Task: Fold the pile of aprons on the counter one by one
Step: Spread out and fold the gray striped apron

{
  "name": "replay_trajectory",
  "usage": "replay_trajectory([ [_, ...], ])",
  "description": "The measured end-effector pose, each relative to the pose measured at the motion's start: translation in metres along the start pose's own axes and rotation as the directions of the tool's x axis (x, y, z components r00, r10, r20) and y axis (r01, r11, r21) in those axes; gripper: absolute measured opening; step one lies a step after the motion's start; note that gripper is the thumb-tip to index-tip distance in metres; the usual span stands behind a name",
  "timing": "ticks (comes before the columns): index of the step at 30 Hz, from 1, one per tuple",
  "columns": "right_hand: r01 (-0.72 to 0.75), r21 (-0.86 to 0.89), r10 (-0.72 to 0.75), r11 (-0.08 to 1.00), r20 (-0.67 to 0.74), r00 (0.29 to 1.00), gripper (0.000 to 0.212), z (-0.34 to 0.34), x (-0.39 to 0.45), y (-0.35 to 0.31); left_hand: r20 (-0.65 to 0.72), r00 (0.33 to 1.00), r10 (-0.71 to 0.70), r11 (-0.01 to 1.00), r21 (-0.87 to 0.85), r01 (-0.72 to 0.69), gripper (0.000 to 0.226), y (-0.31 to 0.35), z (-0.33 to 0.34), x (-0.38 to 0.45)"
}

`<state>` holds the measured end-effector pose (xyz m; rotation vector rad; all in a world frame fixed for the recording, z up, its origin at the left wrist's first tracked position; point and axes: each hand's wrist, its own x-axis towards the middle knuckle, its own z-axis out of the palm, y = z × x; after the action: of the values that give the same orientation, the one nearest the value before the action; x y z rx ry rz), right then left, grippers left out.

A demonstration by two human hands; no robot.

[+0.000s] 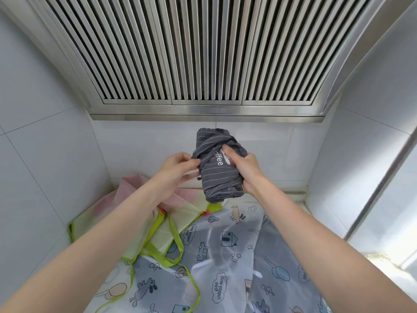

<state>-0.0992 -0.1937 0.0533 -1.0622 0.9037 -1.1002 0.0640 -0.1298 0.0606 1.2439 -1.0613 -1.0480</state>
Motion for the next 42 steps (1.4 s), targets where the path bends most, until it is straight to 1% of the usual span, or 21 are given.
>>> replay_trajectory([
  [3, -0.061, -0.035, 0.064, 0.998, 0.085, 0.994, 0.028, -0.003, -0.001, 0.003, -0.105, 0.971, 0.216, 0.927, 0.334, -0.170, 0.018, -0.003, 0.002, 0.008],
  [6, -0.118, -0.039, 0.122, 0.992, 0.107, 0.987, 0.034, -0.010, -0.002, 0.010, -0.183, 0.938, 0.294, 0.830, 0.535, -0.156, 0.022, -0.001, -0.002, 0.016],
  [8, -0.149, 0.021, 0.149, 0.989, -0.007, 0.989, 0.037, -0.016, -0.001, 0.018, -0.263, 0.933, 0.246, 0.902, 0.415, -0.121, 0.027, 0.003, -0.005, 0.022],
  [10, -0.167, 0.140, 0.182, 0.976, -0.103, 0.978, 0.038, -0.020, -0.001, 0.026, -0.215, 0.961, 0.174, 0.949, 0.297, -0.106, 0.029, 0.005, -0.004, 0.022],
  [12, -0.173, 0.241, 0.208, 0.955, -0.129, 0.970, 0.031, -0.022, -0.001, 0.028, -0.125, 0.984, 0.124, 0.946, 0.315, -0.079, 0.030, 0.000, -0.002, 0.021],
  [15, -0.173, 0.278, 0.212, 0.945, -0.118, 0.970, 0.021, -0.021, -0.001, 0.023, -0.112, 0.987, 0.112, 0.917, 0.395, -0.059, 0.029, -0.003, -0.011, 0.020],
  [19, -0.118, 0.300, 0.175, 0.947, -0.172, 0.969, 0.028, -0.016, 0.000, 0.023, -0.057, 0.996, -0.071, 0.925, 0.370, 0.087, 0.018, -0.005, -0.017, 0.020],
  [21, -0.060, 0.315, 0.123, 0.947, -0.186, 0.975, 0.026, -0.011, 0.000, 0.023, -0.006, 0.978, -0.208, 0.943, 0.263, 0.202, 0.019, -0.011, -0.016, 0.017],
  [23, 0.004, 0.310, 0.052, 0.951, -0.173, 0.984, 0.026, -0.008, 0.001, 0.024, 0.084, 0.931, -0.355, 0.929, 0.144, 0.341, 0.047, -0.020, -0.014, 0.016],
  [25, 0.063, 0.287, -0.019, 0.956, -0.154, 0.988, 0.026, -0.004, 0.001, 0.023, 0.226, 0.871, -0.436, 0.889, -0.043, 0.456, 0.059, -0.022, -0.005, 0.013],
  [27, 0.100, 0.263, -0.066, 0.960, -0.137, 0.988, 0.028, 0.001, 0.001, 0.024, 0.293, 0.876, -0.384, 0.879, -0.174, 0.444, 0.061, -0.022, 0.007, 0.011],
  [29, 0.069, 0.219, -0.057, 0.973, -0.062, 0.996, 0.035, -0.001, -0.002, 0.021, 0.195, 0.937, -0.288, 0.921, -0.211, 0.327, 0.049, -0.016, 0.017, 0.011],
  [31, 0.007, -0.049, -0.005, 0.999, 0.036, 0.999, 0.048, -0.012, -0.006, 0.012, 0.031, 0.984, -0.177, 0.976, -0.126, 0.180, 0.039, -0.009, 0.016, 0.014],
  [33, 0.038, -0.403, -0.028, 0.914, 0.031, 0.999, 0.074, -0.026, -0.008, -0.002, -0.041, 0.999, -0.034, 0.987, 0.157, 0.040, 0.034, -0.003, 0.005, 0.020],
  [35, 0.268, -0.643, -0.258, 0.717, 0.112, 0.960, 0.082, -0.027, -0.012, -0.020, 0.033, 0.998, 0.061, 0.883, 0.464, -0.070, 0.028, 0.005, -0.001, 0.021],
  [36, 0.395, -0.740, -0.353, 0.545, 0.225, 0.908, 0.073, -0.023, -0.017, -0.029, 0.102, 0.991, 0.080, 0.823, 0.554, -0.124, 0.027, 0.010, 0.002, 0.021],
  [37, 0.469, -0.814, -0.361, 0.344, 0.347, 0.866, 0.061, -0.015, -0.020, -0.035, 0.163, 0.983, 0.086, 0.787, 0.594, -0.167, 0.027, 0.013, 0.006, 0.021],
  [38, 0.485, -0.858, -0.317, 0.169, 0.419, 0.851, 0.049, -0.011, -0.025, -0.040, 0.226, 0.970, 0.090, 0.763, 0.610, -0.213, 0.027, 0.016, 0.015, 0.020],
  [39, 0.471, -0.880, -0.272, 0.056, 0.441, 0.855, 0.040, -0.009, -0.026, -0.042, 0.267, 0.960, 0.084, 0.753, 0.614, -0.237, 0.025, 0.020, 0.023, 0.018],
  [41, 0.419, -0.908, -0.276, 0.008, 0.401, 0.874, 0.028, -0.018, -0.032, -0.048, 0.332, 0.942, 0.047, 0.768, 0.591, -0.246, 0.027, 0.027, 0.041, 0.014],
  [42, 0.389, -0.918, -0.298, 0.079, 0.350, 0.888, 0.025, -0.027, -0.036, -0.051, 0.356, 0.934, 0.034, 0.772, 0.584, -0.250, 0.034, 0.029, 0.051, 0.013],
])
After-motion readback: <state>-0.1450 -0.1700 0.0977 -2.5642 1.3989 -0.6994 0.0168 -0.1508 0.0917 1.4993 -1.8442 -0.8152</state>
